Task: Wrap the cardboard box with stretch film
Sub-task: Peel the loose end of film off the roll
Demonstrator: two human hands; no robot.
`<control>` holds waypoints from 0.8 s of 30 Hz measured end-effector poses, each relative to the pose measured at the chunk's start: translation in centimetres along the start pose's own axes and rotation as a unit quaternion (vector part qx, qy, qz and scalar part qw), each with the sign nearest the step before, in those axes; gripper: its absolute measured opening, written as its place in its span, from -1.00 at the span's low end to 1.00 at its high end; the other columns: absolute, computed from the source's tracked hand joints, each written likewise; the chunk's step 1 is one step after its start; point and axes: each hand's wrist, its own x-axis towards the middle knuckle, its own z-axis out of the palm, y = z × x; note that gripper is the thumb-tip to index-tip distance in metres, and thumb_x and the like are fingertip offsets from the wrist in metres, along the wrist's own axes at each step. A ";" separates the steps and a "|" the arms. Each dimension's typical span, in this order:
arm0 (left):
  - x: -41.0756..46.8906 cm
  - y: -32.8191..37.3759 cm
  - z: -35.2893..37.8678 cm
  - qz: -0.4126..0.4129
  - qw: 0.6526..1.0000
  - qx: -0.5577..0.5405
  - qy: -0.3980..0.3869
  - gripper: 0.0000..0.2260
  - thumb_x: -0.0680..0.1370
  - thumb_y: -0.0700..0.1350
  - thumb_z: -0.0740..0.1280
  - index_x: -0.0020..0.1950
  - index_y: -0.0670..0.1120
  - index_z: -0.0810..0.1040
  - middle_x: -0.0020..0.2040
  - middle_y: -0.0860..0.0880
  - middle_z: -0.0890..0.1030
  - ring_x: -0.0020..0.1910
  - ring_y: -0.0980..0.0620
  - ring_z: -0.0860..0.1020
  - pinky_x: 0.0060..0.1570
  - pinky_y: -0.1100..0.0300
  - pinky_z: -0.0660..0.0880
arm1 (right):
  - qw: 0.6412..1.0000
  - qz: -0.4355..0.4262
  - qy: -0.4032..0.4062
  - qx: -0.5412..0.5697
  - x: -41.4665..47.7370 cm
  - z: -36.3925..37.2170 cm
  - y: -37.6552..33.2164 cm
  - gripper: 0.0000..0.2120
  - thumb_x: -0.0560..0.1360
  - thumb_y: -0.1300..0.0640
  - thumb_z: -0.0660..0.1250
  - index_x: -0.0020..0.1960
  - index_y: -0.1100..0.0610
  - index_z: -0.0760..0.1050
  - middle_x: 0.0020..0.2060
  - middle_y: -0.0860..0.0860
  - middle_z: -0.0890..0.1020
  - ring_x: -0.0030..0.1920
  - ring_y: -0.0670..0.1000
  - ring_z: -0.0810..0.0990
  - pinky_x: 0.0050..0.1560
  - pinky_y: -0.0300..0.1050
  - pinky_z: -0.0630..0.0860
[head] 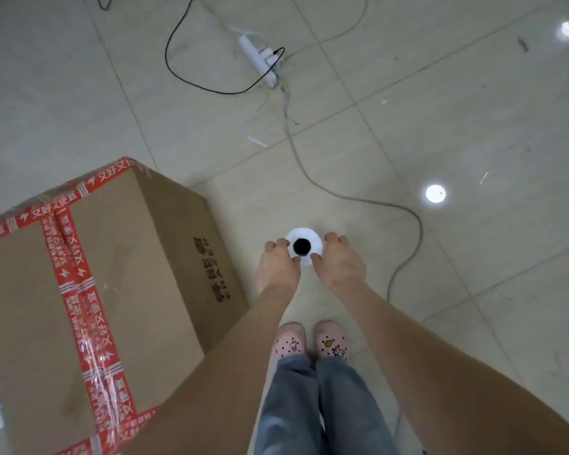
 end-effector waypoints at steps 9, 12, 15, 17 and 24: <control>6.1 -1.2 3.6 -0.023 1.000 0.009 0.009 -0.64 0.58 -0.09 0.26 0.36 -0.10 0.34 0.25 -0.09 0.41 0.14 -0.12 0.50 -0.03 0.06 0.45 | 0.999 0.004 -0.001 -0.033 6.1 4.7 -0.4 -0.64 0.59 0.04 0.20 0.31 0.17 0.26 0.17 0.14 0.45 0.11 0.19 0.54 -0.16 -0.08 0.33; 7.0 -1.5 4.2 -0.036 0.999 -0.009 0.014 -0.70 0.56 -0.10 0.26 0.27 -0.14 0.39 0.16 -0.12 0.47 0.08 -0.14 0.51 -0.08 0.08 0.43 | 1.000 0.014 0.000 -0.018 7.1 5.2 -0.3 -0.67 0.58 0.06 0.19 0.28 0.18 0.27 0.11 0.16 0.52 0.08 0.20 0.54 -0.15 -0.08 0.32; 7.6 -1.7 4.8 -0.054 0.998 -0.037 0.017 -0.73 0.53 -0.11 0.27 0.20 -0.16 0.42 0.09 -0.14 0.54 0.04 -0.15 0.53 -0.16 0.13 0.39 | 0.999 0.030 0.001 0.012 7.9 5.6 -0.2 -0.70 0.56 0.07 0.19 0.24 0.18 0.31 0.08 0.17 0.55 0.07 0.20 0.53 -0.15 -0.08 0.33; 7.7 -1.7 5.0 -0.067 0.995 -0.064 0.022 -0.74 0.51 -0.13 0.28 0.18 -0.16 0.43 0.05 -0.14 0.58 0.01 -0.14 0.54 -0.19 0.15 0.39 | 0.999 0.038 0.005 0.024 8.1 5.9 -0.1 -0.72 0.55 0.11 0.20 0.22 0.18 0.32 0.06 0.17 0.55 0.01 0.18 0.52 -0.16 -0.09 0.32; 4.3 -2.8 6.1 -0.060 0.997 -0.050 0.008 -0.77 0.49 -0.16 0.30 0.11 -0.19 0.44 -0.10 -0.10 0.52 -0.16 -0.08 0.45 -0.24 0.12 0.38 | 0.999 0.023 0.016 0.022 4.8 8.1 2.1 -0.70 0.54 0.15 0.20 0.24 0.20 0.29 0.02 0.18 0.57 0.00 0.21 0.54 -0.20 -0.08 0.32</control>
